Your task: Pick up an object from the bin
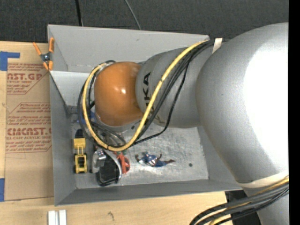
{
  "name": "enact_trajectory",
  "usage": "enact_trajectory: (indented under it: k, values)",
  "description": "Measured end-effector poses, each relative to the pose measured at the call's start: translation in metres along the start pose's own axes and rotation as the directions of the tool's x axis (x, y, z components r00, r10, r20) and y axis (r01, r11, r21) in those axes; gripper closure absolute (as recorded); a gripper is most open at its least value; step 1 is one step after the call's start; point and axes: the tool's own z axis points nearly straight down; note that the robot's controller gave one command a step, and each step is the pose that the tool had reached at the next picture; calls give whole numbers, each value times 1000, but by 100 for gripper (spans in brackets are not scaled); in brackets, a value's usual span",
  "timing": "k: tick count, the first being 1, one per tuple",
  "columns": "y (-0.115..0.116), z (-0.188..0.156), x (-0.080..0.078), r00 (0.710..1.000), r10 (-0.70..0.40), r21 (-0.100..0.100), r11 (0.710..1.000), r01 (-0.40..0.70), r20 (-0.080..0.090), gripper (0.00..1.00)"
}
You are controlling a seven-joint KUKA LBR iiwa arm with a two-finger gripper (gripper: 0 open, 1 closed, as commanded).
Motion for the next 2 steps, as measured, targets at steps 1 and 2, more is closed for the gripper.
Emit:
enact_trajectory:
  k: [1,2]
  values:
    - [0,0,0,1000,0,0,1000,0,0,0]
    - [2,17,-3,995,-103,0,995,103,7,0]
